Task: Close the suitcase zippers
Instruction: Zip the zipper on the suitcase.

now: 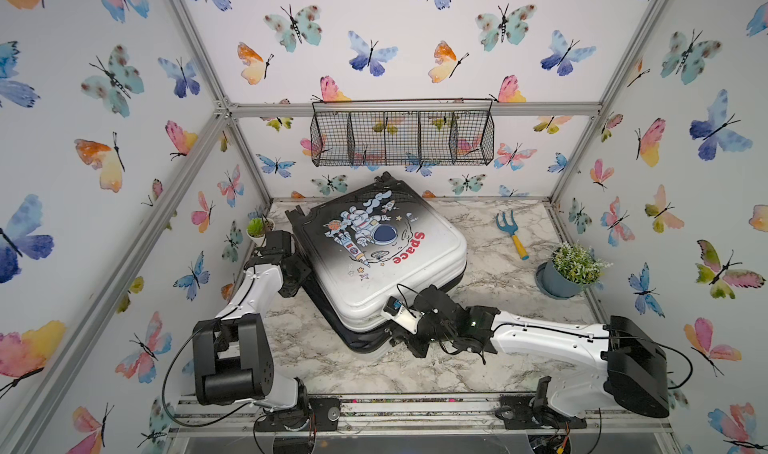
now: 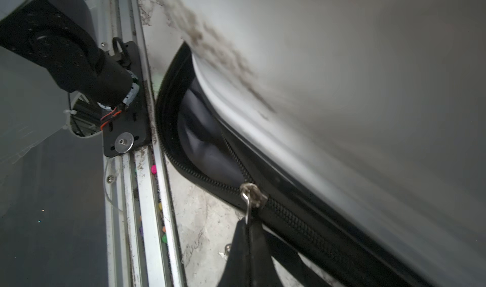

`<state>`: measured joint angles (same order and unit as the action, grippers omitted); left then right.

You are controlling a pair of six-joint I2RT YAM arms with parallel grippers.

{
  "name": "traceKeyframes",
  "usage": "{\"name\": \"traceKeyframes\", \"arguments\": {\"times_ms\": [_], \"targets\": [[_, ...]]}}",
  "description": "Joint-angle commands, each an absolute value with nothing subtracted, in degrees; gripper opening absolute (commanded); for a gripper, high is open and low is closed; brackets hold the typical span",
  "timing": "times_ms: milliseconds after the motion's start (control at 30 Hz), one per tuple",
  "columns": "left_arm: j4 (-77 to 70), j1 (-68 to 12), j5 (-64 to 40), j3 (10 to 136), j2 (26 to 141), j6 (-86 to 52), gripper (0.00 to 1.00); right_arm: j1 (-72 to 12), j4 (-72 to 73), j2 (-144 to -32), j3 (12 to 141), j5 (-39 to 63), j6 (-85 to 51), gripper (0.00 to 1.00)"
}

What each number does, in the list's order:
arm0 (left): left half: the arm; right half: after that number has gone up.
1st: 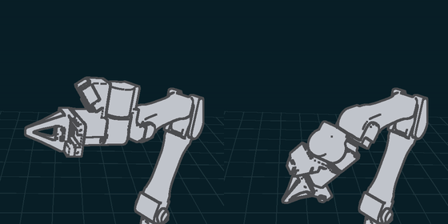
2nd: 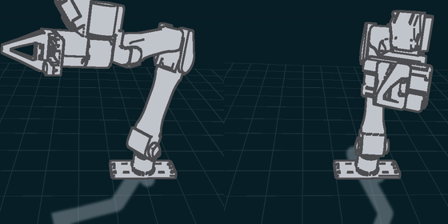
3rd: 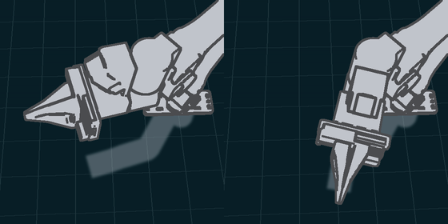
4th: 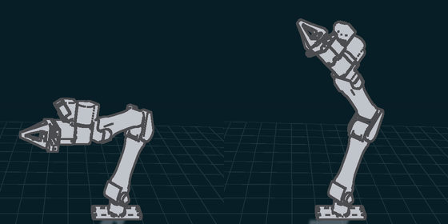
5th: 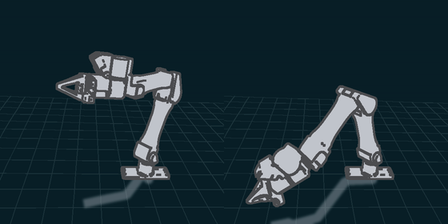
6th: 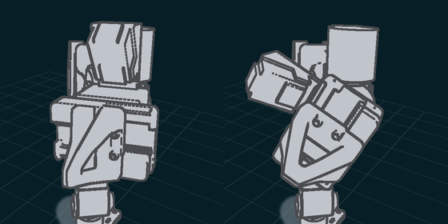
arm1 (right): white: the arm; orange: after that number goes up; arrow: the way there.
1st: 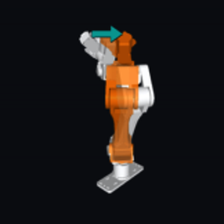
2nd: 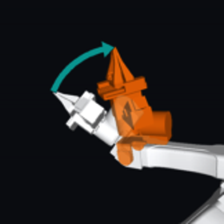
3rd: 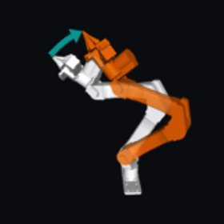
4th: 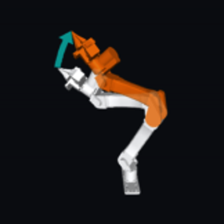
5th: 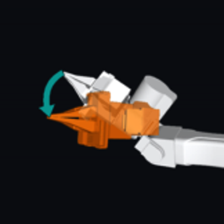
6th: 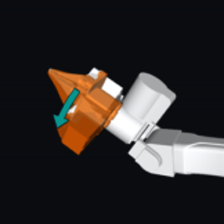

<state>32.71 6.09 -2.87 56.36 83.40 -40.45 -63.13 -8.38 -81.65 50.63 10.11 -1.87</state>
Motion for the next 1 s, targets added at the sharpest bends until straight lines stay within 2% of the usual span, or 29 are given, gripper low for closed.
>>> {"name": "traceKeyframes", "arguments": {"times_ms": [0, 200, 400, 567, 767, 900, 967], "targets": [[36.7, 6.7, -8.0, 57.9, 76.9, -46.8, 0.0, -56.8, -9.2, -80.8, 49.6, 3.8, 0.0, 0.02], [36.1, 5.8, -10.2, 51.7, 71.8, -51.0, 0.0, -55.3, -12.3, -80.3, 48.9, 5.8, 6.9, 0.03], [32.5, 4.5, -10.5, 42.7, 64.6, -63.0, 0.0, -61.5, -7.5, -76.8, 45.6, 4.9, 7.0, 0.02], [29.1, -0.9, -9.6, 38.8, 62.3, -73.3, 0.0, -68.3, -2.8, -75.9, 44.5, 4.7, 7.6, 0.02], [28.9, -5.6, -5.9, 39.3, 63.4, -78.3, 0.0, -75.1, -2.2, -78.3, 47.4, 6.1, 7.1, 0.02], [28.5, -5.8, -5.2, 39.6, 63.4, -79.0, 0.0, -75.9, -0.5, -78.4, 47.5, 8.8, 3.6, 0.02], [29.1, -5.8, -4.7, 40.0, 63.8, -78.4, 0.0, -75.7, -1.9, -78.8, 47.1, 5.5, 2.1, 0.03]]}}
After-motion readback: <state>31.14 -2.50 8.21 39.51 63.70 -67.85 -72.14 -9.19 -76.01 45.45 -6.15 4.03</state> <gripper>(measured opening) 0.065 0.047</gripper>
